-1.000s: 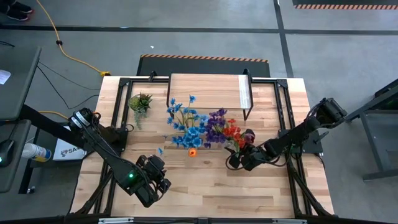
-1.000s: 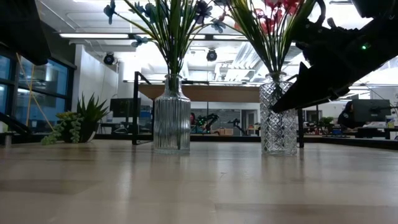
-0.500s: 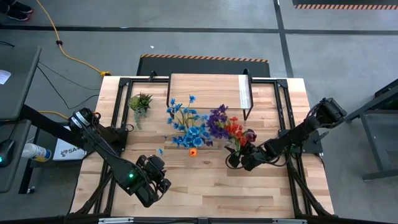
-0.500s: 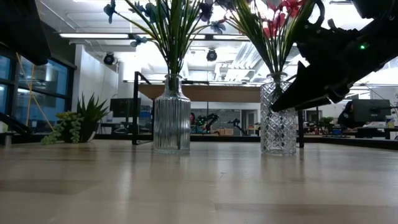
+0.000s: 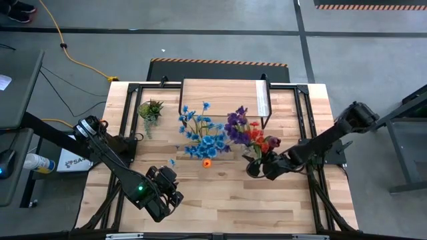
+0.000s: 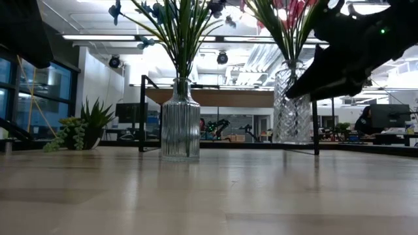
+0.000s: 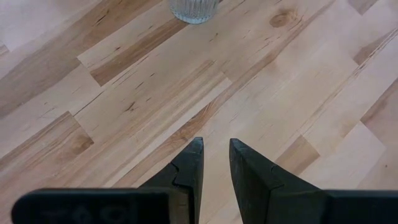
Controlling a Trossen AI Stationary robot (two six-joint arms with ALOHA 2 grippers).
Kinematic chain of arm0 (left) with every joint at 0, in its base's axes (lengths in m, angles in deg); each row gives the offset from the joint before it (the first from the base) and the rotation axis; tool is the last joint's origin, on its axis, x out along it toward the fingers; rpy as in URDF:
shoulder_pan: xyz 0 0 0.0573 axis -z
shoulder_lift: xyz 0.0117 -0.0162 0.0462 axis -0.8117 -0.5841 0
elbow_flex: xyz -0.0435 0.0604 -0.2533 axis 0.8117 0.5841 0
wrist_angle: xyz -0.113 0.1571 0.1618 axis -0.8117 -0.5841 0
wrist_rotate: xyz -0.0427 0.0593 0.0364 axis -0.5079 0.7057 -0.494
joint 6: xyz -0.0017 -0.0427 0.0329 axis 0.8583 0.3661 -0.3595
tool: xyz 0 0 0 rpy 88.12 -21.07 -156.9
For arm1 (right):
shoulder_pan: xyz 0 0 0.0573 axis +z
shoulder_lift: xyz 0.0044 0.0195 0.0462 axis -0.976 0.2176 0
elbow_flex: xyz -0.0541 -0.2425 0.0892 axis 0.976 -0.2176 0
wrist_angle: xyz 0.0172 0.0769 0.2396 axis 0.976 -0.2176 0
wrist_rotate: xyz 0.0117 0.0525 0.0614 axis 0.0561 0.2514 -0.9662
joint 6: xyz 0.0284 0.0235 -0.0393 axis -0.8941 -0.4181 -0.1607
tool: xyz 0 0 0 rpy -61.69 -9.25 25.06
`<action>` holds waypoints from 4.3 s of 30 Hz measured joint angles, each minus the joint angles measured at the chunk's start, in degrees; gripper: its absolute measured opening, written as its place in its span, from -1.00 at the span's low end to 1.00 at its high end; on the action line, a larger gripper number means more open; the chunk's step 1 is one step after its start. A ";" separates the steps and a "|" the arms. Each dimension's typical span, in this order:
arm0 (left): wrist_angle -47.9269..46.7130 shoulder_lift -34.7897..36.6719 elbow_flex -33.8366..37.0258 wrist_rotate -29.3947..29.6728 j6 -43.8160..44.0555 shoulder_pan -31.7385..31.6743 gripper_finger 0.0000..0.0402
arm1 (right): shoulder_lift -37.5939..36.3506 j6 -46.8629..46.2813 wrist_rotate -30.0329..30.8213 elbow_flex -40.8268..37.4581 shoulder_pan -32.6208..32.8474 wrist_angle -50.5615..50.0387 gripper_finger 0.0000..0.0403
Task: Pick and place flowers into a vace then onto a shelf
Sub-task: Put the right transparent flower vase on the shelf
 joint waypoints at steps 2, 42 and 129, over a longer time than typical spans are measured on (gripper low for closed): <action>-0.01 0.01 0.00 -0.02 0.00 0.01 -0.44 | -1.71 0.12 -0.07 0.00 0.00 -2.24 0.13; 0.24 0.01 0.00 0.00 0.01 0.01 -0.44 | -12.76 -14.46 -10.48 0.09 7.26 -25.89 0.13; 1.13 0.01 0.00 1.43 0.02 0.01 -0.44 | -13.30 -3.29 16.61 36.56 0.18 -73.56 0.13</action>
